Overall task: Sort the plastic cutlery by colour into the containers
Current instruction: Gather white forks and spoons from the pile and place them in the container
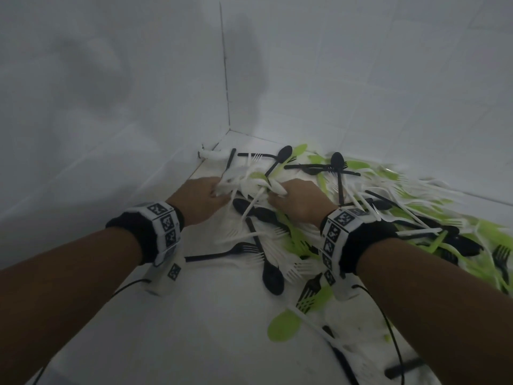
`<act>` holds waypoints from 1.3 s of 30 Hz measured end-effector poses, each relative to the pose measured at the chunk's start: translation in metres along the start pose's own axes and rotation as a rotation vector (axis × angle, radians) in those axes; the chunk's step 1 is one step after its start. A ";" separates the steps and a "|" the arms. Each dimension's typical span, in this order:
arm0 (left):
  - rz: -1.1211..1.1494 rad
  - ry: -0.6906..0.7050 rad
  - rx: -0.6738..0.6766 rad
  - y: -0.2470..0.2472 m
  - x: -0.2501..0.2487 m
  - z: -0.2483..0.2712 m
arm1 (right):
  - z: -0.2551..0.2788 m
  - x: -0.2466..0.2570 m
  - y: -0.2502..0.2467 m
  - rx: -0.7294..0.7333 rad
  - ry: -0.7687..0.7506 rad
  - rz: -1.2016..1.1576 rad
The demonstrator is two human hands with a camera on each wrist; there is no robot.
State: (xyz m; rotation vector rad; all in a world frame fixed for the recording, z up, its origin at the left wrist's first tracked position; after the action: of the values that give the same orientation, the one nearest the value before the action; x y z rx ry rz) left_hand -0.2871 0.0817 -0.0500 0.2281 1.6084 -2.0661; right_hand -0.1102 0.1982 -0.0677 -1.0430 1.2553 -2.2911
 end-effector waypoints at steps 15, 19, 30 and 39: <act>0.610 -0.006 -0.116 -0.018 0.039 -0.025 | -0.027 0.000 -0.026 -0.133 -0.085 -0.122; 0.688 -0.139 -0.238 -0.014 0.064 -0.027 | -0.040 0.025 -0.015 0.105 -0.145 0.036; 0.510 -0.077 -0.227 -0.012 0.059 -0.022 | -0.048 0.028 -0.013 0.034 -0.149 0.486; 0.329 0.020 -0.150 -0.015 0.028 -0.028 | -0.014 0.002 -0.071 -0.468 -0.132 0.014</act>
State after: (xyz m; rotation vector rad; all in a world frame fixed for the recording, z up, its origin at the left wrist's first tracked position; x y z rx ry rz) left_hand -0.3228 0.1023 -0.0567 0.4301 1.6076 -1.6932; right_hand -0.1173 0.2447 -0.0132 -1.3013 1.7808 -1.9201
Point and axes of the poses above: each hand's wrist, its own z-axis away from the middle knuckle, its own y-axis out of the palm, x = y × z, the point moved 7 cm from there along -z, towards the middle knuckle, and after that the axes turned 14 degrees about x, right-handed, at the moved point
